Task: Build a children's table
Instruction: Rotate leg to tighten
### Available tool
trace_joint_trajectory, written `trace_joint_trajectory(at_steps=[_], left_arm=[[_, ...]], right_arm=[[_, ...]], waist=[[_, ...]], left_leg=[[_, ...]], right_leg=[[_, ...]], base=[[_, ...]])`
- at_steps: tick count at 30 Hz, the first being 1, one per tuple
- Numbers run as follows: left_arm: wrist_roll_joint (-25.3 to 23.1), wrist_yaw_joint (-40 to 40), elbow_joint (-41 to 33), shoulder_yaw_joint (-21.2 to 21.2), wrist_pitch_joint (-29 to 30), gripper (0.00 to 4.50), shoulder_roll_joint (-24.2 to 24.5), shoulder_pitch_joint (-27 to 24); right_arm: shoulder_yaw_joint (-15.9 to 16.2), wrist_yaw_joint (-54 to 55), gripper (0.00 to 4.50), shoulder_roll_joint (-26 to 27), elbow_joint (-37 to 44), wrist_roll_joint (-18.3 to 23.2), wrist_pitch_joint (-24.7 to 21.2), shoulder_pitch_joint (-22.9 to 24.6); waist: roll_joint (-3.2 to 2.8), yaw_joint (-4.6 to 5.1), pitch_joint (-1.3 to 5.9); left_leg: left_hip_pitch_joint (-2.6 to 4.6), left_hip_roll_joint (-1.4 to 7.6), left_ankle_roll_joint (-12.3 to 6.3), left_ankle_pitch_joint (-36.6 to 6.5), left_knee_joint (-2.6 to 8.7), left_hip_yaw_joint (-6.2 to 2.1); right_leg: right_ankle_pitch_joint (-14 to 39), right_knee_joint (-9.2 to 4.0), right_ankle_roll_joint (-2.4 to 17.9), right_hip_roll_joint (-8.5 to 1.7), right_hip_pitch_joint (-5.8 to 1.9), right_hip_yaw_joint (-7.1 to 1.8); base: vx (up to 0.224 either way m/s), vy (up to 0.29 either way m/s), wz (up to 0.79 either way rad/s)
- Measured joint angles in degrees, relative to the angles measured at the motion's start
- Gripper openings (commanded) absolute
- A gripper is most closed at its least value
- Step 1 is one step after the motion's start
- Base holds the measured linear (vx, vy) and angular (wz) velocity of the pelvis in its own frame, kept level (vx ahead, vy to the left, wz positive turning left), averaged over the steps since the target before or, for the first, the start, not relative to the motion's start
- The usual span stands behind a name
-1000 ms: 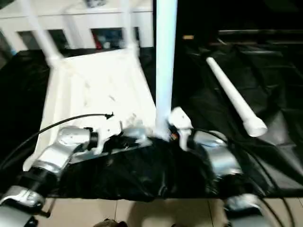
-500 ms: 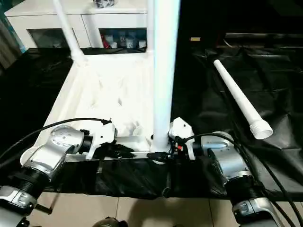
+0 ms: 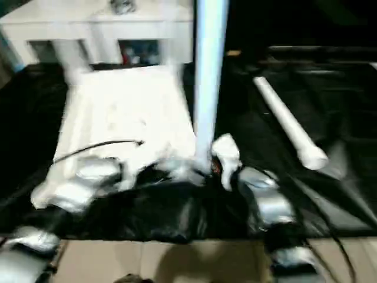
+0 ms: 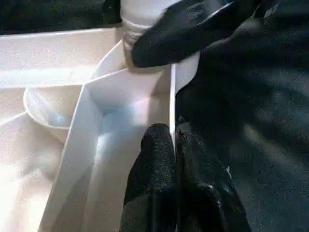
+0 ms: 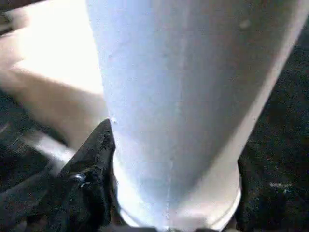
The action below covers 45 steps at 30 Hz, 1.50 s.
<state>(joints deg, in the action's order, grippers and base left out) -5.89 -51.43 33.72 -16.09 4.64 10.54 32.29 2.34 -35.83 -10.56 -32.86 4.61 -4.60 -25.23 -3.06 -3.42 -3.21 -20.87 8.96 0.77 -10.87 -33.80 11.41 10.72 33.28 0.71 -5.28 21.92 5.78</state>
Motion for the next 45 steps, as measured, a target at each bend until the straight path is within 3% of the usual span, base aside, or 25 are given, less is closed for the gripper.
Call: trace_joint_trajectory(at_steps=[6, 7, 10, 14, 21, 23, 27, 33, 38, 45], left_arm=[[-3.4, 8.8, 1.2, -0.5, 1.4, 0.0, -4.6, 0.9], [-3.5, 9.3, 1.2, -0.5, 1.4, 0.0, -4.8, 0.9], [-3.5, 9.5, 1.1, -0.5, 1.4, 0.0, -5.0, 0.9], [-3.1, 8.0, 0.5, -0.5, 0.1, 0.0, -4.4, 0.3], [0.6, 0.0, -2.5, 0.0, -1.2, 0.0, 0.1, -1.6], [2.0, -2.8, -4.0, 0.2, -1.3, 0.0, 1.4, -2.7], [2.8, -5.4, -4.7, 0.5, -1.4, 0.0, 2.3, -2.8], [2.8, -5.7, -4.7, 0.5, -1.4, 0.0, 2.4, -3.0], [5.3, -15.8, -5.4, -0.7, -3.9, 0.0, 8.6, -3.6], [5.5, -18.0, -5.2, -0.5, -3.8, 0.0, 9.9, -3.6]], right_arm=[[-3.1, 17.3, 2.7, 6.3, -3.1, -2.7, 0.8, -2.1], [-3.2, 18.6, 3.26, 6.7, -3.4, -2.9, 1.2, -2.2], [-4.2, 20.2, 3.45, 8.0, -4.0, -2.7, 2.2, -2.5], [-4.0, 19.0, 3.78, 8.0, -3.7, -2.3, 2.8, -2.5], [0.8, 6.2, 3.78, 2.5, -0.5, -3.0, 3.6, -1.0], [2.4, 0.1, 3.78, -0.2, 1.3, -2.3, 4.1, 0.0], [3.0, -5.4, 3.78, -2.0, 2.0, -1.5, 4.9, 0.0], [3.1, -6.4, 3.78, -2.4, 2.0, -1.2, 4.8, 0.3], [9.1, -28.1, 3.33, -11.1, 5.9, 0.8, 2.2, -0.1], [9.9, -31.3, 2.83, -10.6, 5.2, 0.9, 2.4, -0.6]], waist=[[-0.06, 0.38, 0.07], [-0.08, 0.37, 0.09], [-0.26, 0.3, 0.17], [-0.68, 0.17, 0.3], [-2.27, -0.02, 0.42], [-2.43, -0.21, 0.43], [-2.44, -0.69, 0.44], [-2.43, -0.92, 0.43], [-0.65, -2.0, 0.55], [-0.52, -2.96, 0.54]], left_leg=[[0.0, -0.1, 0.0, 0.0, 0.06, 0.06], [0.0, -0.11, 0.0, 0.0, 0.07, 0.07], [-0.01, -0.11, 0.0, 0.0, 0.1, 0.08], [-0.06, -0.13, 0.0, 0.0, 0.22, 0.1], [-0.28, -0.08, 0.01, 0.0, 0.75, 0.08], [-0.54, -0.05, -0.23, 0.1, 0.74, 0.08], [-1.21, 0.0, -0.31, 0.1, 0.32, 0.07], [-1.25, 0.03, -0.11, -0.1, -0.01, 0.08], [-1.13, 0.15, -0.34, 0.0, -0.08, 0.1], [-1.14, 0.14, -0.07, -0.1, -0.38, 0.19]], right_leg=[[0.0, -0.29, 0.0, 0.0, -0.07, -0.14], [0.0, -0.28, 0.0, 0.0, -0.06, -0.16], [0.0, -0.25, 0.1, 0.0, -0.05, -0.18], [-0.6, -0.22, 0.4, 0.0, -0.02, -0.18], [-0.5, -0.2, 0.3, 0.04, 0.3, -0.03], [-0.5, -0.15, 0.3, 0.04, 0.54, 0.03], [-0.5, 0.18, 0.3, 0.04, 1.16, 0.03], [-0.6, 0.3, 0.5, 0.03, 1.15, -0.03], [-0.4, 0.74, 0.3, 0.06, 1.19, -0.02], [-0.5, 0.82, 0.6, 0.01, 1.14, -0.12]], base=[[0.0, 0.0, 0.0], [0.0, 0.0, 0.0], [0.0, 0.0, 0.0], [0.0, 0.0, 0.0], [0.0, 0.0, 0.0], [0.0, 0.0, 0.0], [0.0, 0.0, 0.0], [0.0, 0.0, 0.0], [0.0, 0.0, 0.0], [0.0, 0.0, 0.0]])
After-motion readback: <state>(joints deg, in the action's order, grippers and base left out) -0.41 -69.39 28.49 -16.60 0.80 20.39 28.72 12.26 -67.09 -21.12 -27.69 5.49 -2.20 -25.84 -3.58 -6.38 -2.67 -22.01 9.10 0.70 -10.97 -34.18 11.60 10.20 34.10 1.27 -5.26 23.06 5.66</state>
